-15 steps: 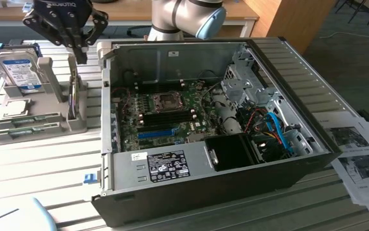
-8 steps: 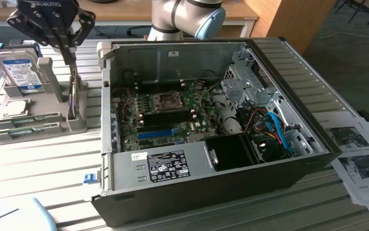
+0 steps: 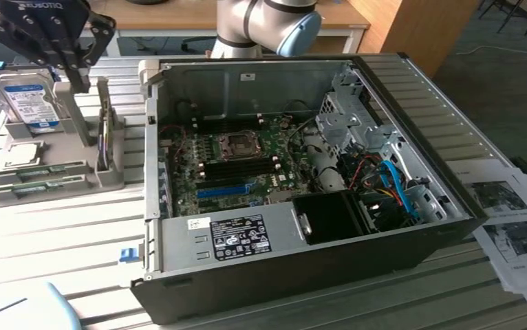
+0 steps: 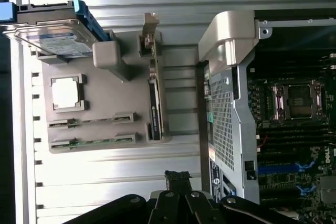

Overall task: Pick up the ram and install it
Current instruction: 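Reach for the ram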

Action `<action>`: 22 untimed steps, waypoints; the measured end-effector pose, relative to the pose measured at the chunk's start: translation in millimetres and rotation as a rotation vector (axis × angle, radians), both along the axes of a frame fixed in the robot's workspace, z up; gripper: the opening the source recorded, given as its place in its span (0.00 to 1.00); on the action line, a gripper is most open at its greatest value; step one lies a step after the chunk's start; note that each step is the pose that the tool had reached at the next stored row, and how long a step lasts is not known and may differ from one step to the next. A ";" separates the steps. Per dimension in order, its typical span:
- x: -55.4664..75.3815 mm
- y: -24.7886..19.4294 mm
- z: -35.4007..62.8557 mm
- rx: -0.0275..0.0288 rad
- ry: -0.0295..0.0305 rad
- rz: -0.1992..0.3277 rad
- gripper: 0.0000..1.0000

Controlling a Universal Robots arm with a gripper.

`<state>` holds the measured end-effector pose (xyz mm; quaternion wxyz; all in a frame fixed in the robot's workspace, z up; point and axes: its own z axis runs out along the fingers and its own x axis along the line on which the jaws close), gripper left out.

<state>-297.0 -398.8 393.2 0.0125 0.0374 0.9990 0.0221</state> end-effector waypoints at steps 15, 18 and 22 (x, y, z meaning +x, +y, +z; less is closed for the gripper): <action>-45.3 0.0 -0.1 0.0000 0.0000 0.000 0.09; -53.3 0.0 -0.1 0.0000 0.0000 0.000 0.09; -63.2 0.0 -0.1 0.0000 0.0000 0.000 0.09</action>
